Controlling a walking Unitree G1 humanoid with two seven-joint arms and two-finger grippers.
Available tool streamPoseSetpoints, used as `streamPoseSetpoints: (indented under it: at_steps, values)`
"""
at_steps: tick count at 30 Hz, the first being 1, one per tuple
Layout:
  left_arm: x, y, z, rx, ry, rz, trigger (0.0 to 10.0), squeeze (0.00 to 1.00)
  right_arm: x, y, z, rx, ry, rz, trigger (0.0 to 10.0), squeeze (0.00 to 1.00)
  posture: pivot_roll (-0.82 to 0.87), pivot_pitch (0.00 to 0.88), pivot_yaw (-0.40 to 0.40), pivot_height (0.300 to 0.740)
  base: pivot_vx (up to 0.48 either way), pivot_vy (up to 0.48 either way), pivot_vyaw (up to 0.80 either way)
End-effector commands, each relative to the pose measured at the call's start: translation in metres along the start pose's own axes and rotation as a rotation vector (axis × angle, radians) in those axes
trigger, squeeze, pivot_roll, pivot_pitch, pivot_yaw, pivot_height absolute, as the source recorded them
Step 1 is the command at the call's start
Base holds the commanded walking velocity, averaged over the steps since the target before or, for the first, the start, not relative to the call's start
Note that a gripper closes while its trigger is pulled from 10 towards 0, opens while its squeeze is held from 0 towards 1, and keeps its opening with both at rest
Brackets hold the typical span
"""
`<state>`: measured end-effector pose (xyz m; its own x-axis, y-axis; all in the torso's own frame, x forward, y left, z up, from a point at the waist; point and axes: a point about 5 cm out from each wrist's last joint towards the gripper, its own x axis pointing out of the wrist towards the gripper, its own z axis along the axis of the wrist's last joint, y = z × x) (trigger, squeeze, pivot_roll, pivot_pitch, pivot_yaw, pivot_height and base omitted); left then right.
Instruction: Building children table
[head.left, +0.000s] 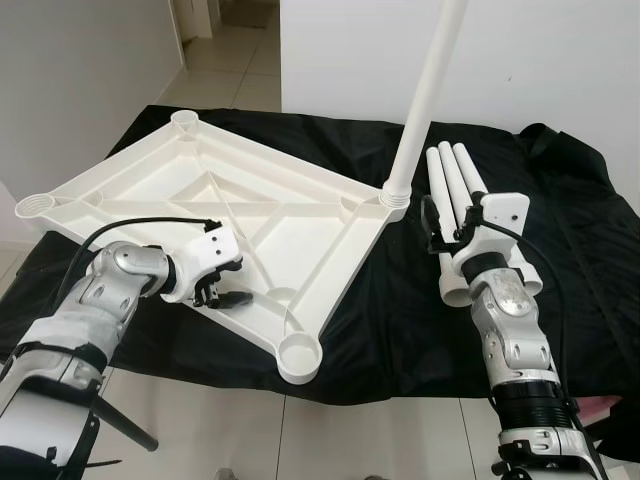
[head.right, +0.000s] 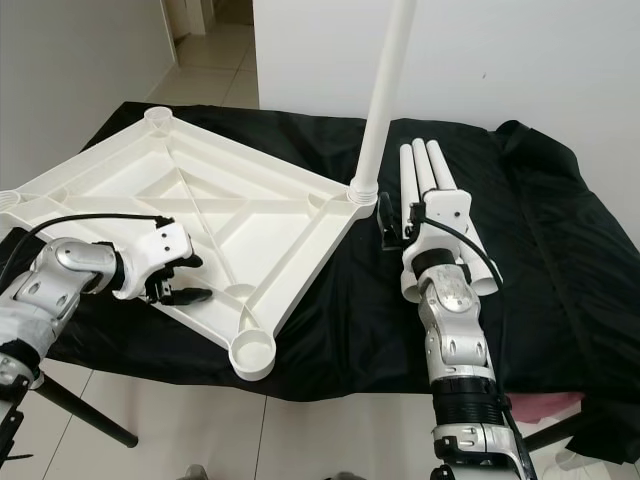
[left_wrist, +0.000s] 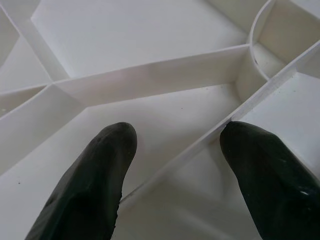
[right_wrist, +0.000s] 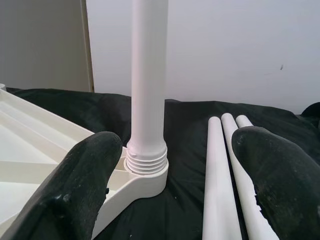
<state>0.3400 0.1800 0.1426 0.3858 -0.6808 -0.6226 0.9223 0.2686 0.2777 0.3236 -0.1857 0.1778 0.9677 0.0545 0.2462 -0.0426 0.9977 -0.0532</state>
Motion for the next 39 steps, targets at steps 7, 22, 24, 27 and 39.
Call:
streamPoseSetpoints:
  at_steps: [7,22,24,27,39]
  values:
    - [0.010,-0.007,-0.004,-0.011,0.042,-0.169,10.0,0.00,-0.002,-0.001,0.000,-0.002,0.006,-0.007,10.0,0.00,-0.02,0.000,0.018,0.740,0.000,0.000,0.00]
    - [0.032,-0.017,0.002,0.008,0.022,-0.245,8.6,0.00,-0.002,0.000,0.001,-0.004,0.003,-0.007,10.0,0.00,-0.04,0.000,0.033,0.740,0.000,0.000,0.00]
    - [0.036,-0.019,0.003,0.007,0.015,-0.249,8.6,0.00,-0.002,0.001,0.001,-0.003,0.003,-0.007,10.0,0.00,-0.04,0.000,0.033,0.740,0.000,0.000,0.00]
    - [0.039,-0.022,0.004,0.007,0.010,-0.256,7.5,0.00,-0.002,0.001,0.001,-0.003,0.003,-0.007,10.0,0.00,-0.04,0.000,0.032,0.740,0.000,0.000,0.00]
    - [0.050,-0.030,0.008,0.015,-0.021,-0.296,0.8,0.00,-0.002,0.000,0.001,-0.005,0.004,-0.009,10.0,0.00,-0.05,0.000,0.032,0.740,0.000,0.000,0.00]
